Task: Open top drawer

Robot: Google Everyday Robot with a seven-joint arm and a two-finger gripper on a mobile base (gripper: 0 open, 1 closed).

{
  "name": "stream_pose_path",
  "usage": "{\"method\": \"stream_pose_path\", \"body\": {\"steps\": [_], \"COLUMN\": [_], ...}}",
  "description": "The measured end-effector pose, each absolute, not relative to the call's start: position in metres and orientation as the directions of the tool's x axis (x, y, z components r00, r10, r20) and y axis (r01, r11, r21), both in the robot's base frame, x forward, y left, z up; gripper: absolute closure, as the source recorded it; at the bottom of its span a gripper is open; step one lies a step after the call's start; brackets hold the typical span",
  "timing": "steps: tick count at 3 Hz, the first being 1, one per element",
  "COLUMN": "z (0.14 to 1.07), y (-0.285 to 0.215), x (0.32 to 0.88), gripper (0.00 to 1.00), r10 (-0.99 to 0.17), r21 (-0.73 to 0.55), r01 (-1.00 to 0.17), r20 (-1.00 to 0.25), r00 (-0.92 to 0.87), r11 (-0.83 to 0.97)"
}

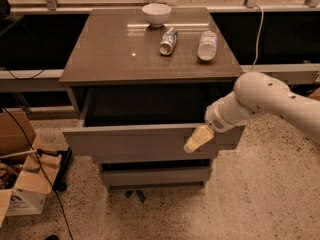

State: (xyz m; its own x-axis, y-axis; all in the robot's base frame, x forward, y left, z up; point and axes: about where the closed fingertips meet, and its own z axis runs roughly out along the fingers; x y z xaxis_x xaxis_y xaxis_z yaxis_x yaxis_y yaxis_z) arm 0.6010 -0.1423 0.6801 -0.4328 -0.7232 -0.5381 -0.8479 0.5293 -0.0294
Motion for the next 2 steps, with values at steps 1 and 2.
{"method": "stream_pose_path", "body": {"steps": [1, 2], "z": [0.667, 0.651], "y": [-0.148, -0.157], "x": [0.595, 0.572], "gripper": [0.00, 0.19], "r10": [-0.711, -0.666], "r21": [0.023, 0.124], "r01": [-0.844, -0.825], "r20": [-0.527, -0.529], "r00": [-0.466, -0.525], "r11": [0.536, 0.552]}}
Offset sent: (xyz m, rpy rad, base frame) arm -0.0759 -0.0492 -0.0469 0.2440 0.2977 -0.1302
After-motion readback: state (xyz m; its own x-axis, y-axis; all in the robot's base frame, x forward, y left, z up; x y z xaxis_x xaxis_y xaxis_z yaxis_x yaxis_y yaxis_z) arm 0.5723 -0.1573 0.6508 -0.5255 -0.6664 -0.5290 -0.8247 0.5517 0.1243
